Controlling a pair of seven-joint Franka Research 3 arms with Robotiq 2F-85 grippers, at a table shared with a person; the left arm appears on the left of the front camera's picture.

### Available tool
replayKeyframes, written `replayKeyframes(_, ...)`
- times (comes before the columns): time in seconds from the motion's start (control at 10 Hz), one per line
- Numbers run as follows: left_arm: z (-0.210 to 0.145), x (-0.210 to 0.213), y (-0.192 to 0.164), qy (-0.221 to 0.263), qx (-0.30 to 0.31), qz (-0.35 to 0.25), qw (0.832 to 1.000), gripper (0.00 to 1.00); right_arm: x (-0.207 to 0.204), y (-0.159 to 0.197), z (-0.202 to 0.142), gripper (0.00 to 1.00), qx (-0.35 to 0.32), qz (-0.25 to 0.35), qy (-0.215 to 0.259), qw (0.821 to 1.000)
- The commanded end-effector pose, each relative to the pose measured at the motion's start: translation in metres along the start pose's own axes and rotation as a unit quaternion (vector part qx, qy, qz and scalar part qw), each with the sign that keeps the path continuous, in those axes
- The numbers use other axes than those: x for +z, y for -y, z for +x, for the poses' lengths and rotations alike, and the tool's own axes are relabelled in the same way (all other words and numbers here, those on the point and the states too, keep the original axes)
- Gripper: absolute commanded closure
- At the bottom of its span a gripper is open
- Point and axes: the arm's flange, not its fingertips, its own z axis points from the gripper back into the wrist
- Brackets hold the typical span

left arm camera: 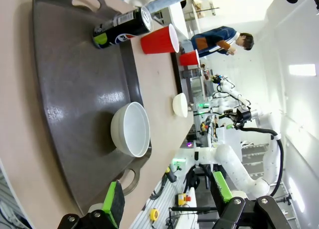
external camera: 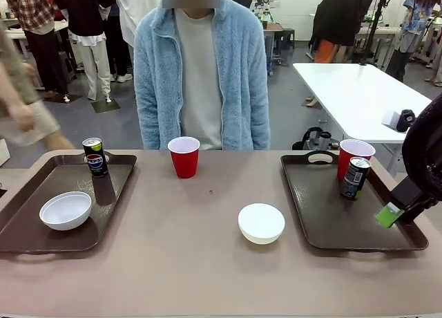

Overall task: Prepare tableware on both trays.
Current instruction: Pick up a Picnic Bowl from the table and place it on a Handle tray.

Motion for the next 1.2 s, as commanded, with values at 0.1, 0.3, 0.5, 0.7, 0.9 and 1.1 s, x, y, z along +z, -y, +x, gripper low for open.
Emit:
replayKeyframes(0.1, -0.003, 0.001, 0.001, 0.0, -0.006, 0.001, 1.0, 0.08, -0.001, 0.002, 0.026, 0.0, 0.072, -0.005, -0.054, 0.996)
replayKeyframes(0.3, -0.003, 0.001, 0.001, 0.0, -0.006, 0.001, 1.0, 0.08, -0.007, 0.012, 0.087, 0.0, 0.028, -0.034, -0.112, 0.993)
replayKeyframes(0.5, -0.003, 0.001, 0.001, 0.0, -0.006, 0.001, 1.0, 0.08, -0.01, 0.009, 0.138, 0.0, -0.06, -0.108, -0.116, 0.986)
replayKeyframes(0.7, -0.003, 0.001, 0.001, 0.0, -0.006, 0.001, 1.0, 0.08, -0.015, 0.003, 0.184, 0.0, -0.142, -0.181, -0.094, 0.969)
replayKeyframes(0.9, -0.003, 0.001, 0.001, 0.0, -0.006, 0.001, 1.0, 0.08, -0.031, -0.001, 0.217, 0.0, -0.161, -0.201, -0.084, 0.963)
replayKeyframes(1.1, -0.003, 0.001, 0.001, 0.0, -0.006, 0.001, 1.0, 0.08, -0.052, -0.013, 0.245, 0.0, -0.155, -0.213, -0.088, 0.961)
